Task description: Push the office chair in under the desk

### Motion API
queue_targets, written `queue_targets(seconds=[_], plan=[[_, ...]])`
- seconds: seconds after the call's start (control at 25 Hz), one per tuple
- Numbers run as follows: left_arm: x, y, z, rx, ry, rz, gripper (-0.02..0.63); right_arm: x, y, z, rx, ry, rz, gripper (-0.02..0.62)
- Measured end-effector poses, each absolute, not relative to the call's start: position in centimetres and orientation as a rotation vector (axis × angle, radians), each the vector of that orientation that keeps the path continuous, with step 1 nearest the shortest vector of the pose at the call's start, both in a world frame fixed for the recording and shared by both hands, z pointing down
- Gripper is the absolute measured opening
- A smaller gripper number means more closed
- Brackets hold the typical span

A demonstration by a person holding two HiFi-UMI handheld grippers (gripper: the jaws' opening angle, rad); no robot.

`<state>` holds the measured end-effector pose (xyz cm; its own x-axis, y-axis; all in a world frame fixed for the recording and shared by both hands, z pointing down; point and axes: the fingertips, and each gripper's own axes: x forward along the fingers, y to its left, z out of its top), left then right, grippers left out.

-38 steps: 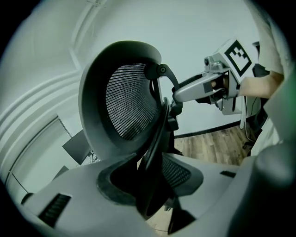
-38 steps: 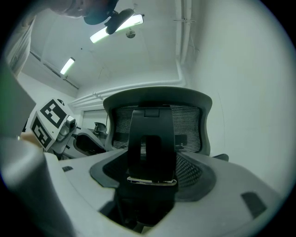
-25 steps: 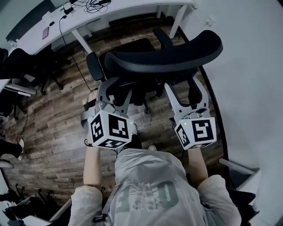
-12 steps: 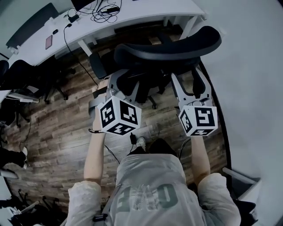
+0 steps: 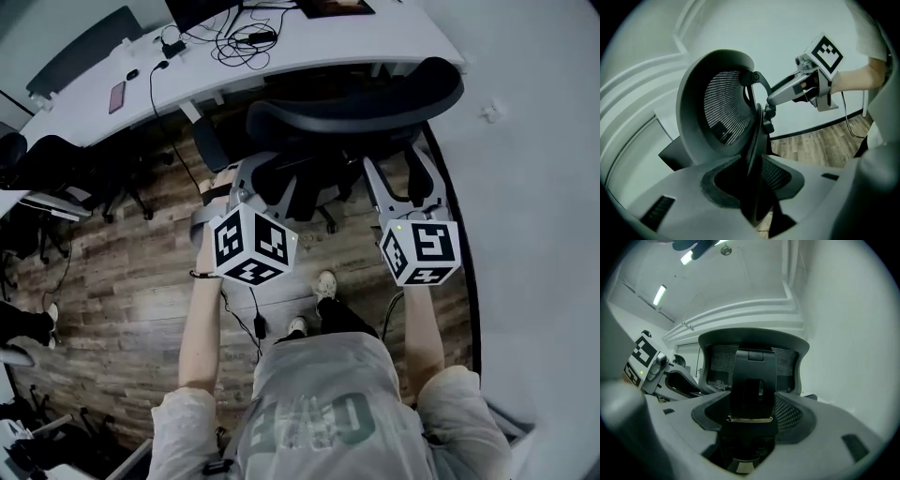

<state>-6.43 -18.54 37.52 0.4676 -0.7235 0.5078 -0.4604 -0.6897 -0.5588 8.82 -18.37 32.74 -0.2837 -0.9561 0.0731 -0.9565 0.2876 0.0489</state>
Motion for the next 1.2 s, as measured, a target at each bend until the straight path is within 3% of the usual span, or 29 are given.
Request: queue_targets(seconds=[0.48, 1.2], plan=[[-5.3, -25.6, 37.3, -2.343, 1.023, -1.110, 0.137, 9.8, -27.3, 32.6, 1.706, -2.531, 0.026, 0.291], [-3.0, -29.2, 37.1, -2.307, 1.074, -1.128, 0.137, 12.2, -31.4, 32.3, 1.707, -2.544, 0.051, 0.283]])
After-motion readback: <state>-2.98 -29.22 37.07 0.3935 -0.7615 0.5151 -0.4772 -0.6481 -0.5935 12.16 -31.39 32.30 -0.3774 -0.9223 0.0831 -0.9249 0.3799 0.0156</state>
